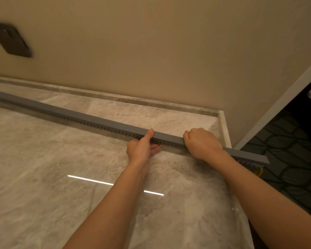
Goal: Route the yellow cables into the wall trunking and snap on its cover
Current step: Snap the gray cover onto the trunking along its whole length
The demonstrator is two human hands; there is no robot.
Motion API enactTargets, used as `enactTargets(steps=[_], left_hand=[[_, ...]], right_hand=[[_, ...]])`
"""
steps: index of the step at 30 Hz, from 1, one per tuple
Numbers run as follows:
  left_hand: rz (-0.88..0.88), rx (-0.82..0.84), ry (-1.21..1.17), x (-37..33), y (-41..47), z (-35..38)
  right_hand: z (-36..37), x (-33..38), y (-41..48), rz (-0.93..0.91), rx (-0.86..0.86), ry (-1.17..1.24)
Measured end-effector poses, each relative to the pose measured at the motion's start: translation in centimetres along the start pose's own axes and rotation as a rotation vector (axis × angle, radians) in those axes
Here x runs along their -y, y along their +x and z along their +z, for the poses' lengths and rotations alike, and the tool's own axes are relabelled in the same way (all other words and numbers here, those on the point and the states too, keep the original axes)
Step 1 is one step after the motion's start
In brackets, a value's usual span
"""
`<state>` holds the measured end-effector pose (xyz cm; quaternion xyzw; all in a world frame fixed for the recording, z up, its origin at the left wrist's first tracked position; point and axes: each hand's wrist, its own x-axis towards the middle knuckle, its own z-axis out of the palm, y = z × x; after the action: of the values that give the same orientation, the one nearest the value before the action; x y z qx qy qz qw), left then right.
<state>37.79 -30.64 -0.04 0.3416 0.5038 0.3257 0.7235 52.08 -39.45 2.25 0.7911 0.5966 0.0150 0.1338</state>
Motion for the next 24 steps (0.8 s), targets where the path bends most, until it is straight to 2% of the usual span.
enactTargets(steps=[14,19,24], left_hand=[[0.050,-0.112,-0.052,1.0,-1.6,1.4],[-0.087,0.115,-0.024,2.5,-3.7,4.2],[-0.075,0.095,-0.051,3.7,-3.8,5.4]], right_hand=[[0.5,-0.3,-0.1,-0.070,-0.077,0.085],[0.8,-0.2,0.2,-0.051,-0.140,0.191],[1.1,-0.2,0.4,0.103,-0.161,0.343]])
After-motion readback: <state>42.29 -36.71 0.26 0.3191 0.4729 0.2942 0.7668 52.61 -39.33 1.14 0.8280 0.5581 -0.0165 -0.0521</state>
